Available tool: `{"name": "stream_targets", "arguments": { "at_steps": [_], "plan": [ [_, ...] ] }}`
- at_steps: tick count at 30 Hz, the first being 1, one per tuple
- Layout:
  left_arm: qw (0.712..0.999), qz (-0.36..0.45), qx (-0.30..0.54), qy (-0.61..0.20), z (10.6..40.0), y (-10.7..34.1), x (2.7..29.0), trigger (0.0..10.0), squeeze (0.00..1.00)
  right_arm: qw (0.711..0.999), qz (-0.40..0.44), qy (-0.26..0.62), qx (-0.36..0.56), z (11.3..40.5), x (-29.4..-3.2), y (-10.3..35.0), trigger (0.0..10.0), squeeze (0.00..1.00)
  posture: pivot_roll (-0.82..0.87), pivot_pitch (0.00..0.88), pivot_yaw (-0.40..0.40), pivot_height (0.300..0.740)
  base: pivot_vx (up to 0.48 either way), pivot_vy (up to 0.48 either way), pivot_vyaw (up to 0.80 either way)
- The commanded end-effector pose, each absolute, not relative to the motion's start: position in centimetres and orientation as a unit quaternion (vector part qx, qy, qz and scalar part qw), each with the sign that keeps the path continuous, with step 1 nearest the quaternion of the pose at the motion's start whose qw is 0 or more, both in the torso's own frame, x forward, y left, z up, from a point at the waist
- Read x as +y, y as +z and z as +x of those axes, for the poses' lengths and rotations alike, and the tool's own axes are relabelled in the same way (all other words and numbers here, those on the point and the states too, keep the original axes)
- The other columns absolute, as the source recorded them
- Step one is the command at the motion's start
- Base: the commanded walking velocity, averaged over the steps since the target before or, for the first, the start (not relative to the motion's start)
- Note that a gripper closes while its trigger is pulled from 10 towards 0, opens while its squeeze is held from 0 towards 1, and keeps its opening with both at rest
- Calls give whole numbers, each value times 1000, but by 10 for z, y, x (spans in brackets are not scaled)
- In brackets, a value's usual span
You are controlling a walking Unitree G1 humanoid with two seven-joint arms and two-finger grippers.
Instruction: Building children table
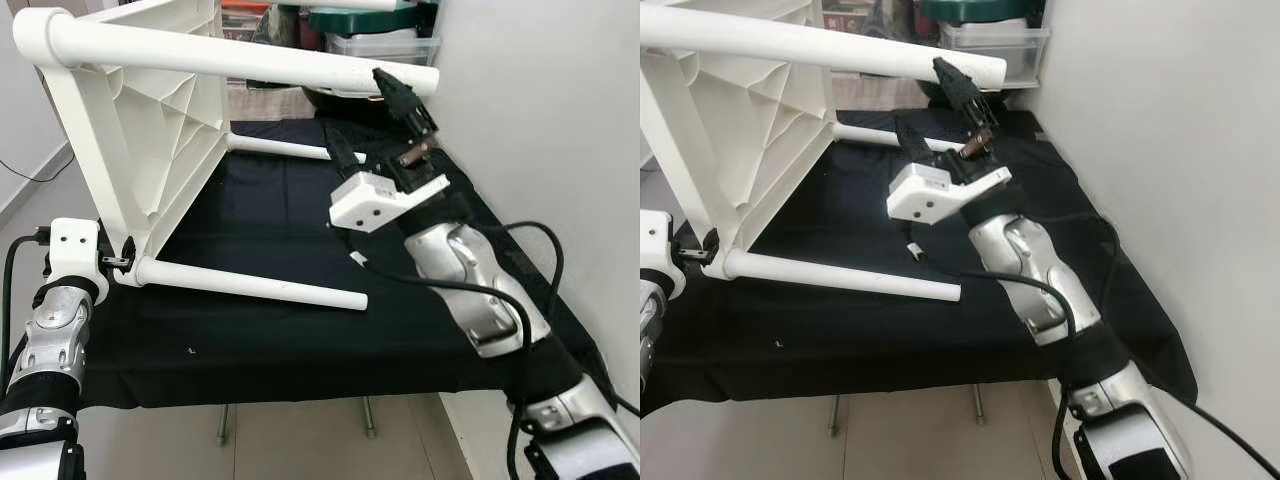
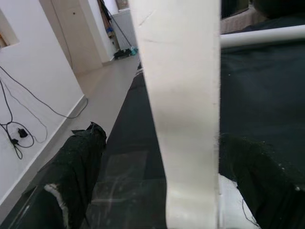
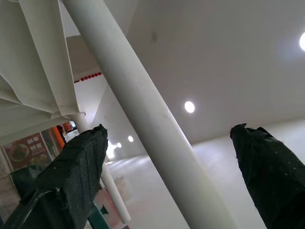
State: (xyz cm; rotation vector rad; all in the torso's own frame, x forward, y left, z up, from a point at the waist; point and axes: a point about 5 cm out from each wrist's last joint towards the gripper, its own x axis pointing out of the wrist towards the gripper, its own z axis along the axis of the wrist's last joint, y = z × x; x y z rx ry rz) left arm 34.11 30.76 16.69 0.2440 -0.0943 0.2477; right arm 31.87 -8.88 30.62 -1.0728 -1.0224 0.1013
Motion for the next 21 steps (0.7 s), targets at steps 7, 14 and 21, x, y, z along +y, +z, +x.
{"name": "stream_targets", "arguments": {
  "at_steps": [7,14,21],
  "plan": [
    [989,116,-42,86,343,156,289,10000,0,729,-508,40,-457,329,-92,315,10000,0,-68,0,-26,740,0,0,0],
    [989,119,-39,76,344,153,286,10000,0,726,-518,29,-452,338,-97,323,10000,0,-68,0,-27,740,0,0,0],
    [988,124,-36,79,346,155,289,10000,0,720,-544,21,-431,351,-103,332,10000,0,-72,0,-24,740,0,0,0]
  ]
}}
